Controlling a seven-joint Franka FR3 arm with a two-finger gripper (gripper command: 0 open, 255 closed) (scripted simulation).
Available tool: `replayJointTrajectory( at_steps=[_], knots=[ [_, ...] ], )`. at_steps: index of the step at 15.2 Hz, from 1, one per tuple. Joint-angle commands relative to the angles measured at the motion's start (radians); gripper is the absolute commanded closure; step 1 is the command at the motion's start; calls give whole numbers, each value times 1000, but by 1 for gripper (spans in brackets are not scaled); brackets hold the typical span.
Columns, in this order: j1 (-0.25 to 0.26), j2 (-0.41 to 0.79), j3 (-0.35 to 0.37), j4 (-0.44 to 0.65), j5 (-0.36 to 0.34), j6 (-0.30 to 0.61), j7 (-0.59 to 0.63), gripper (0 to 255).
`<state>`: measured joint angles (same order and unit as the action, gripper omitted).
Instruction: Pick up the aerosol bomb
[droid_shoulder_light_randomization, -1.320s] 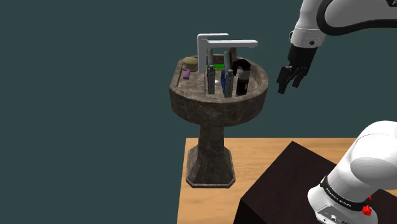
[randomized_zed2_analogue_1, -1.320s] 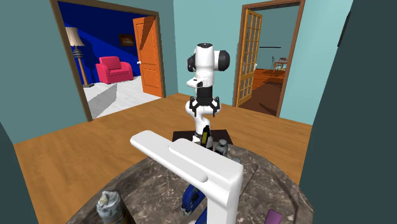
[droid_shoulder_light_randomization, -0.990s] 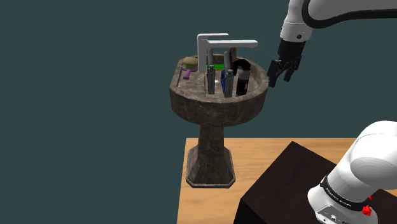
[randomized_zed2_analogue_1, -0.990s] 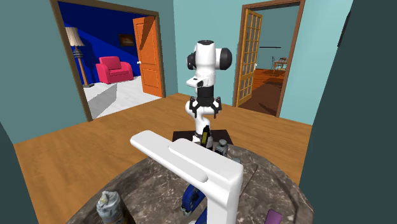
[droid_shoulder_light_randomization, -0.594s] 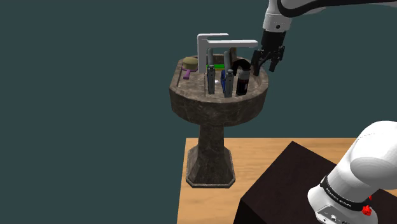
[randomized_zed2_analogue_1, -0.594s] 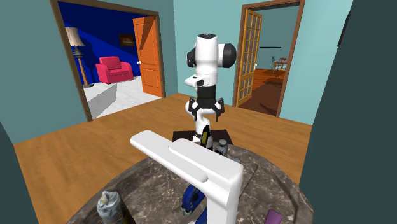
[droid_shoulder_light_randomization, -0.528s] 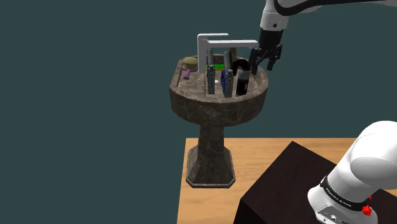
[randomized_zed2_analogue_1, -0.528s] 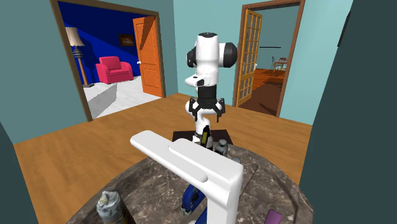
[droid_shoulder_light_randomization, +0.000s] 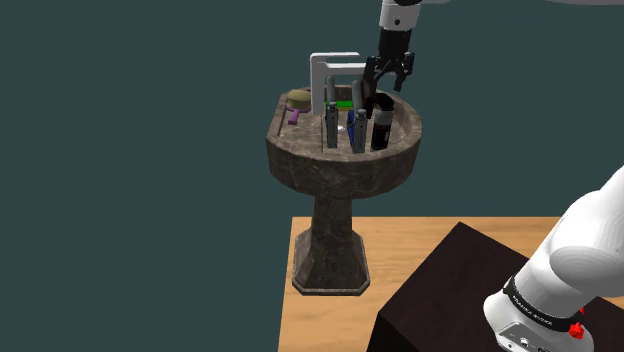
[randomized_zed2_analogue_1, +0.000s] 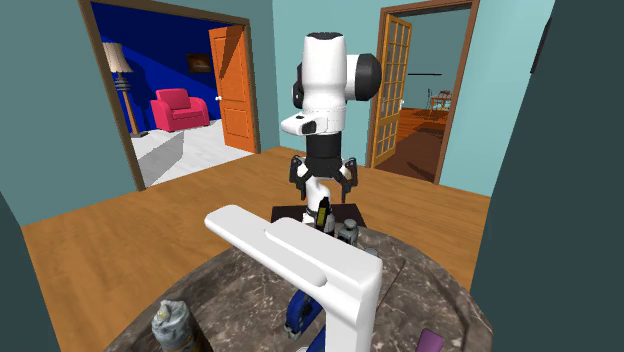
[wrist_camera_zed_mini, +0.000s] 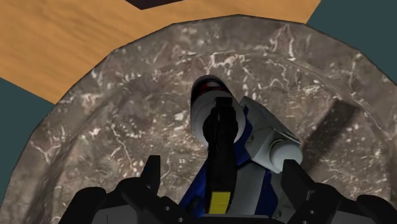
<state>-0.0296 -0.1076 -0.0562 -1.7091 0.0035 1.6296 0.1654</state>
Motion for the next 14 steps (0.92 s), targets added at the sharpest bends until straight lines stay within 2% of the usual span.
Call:
replayJointTrajectory(
  at_steps=[1, 9, 10, 14],
  knots=[
    [0, 40, 0, 44, 2, -2, 6, 0],
    [0, 25, 0, -63, 1, 89, 6, 0],
    [0, 26, 0, -64, 1, 91, 6, 255],
    [0, 24, 0, -65, 1, 90, 5, 255]
  ],
)
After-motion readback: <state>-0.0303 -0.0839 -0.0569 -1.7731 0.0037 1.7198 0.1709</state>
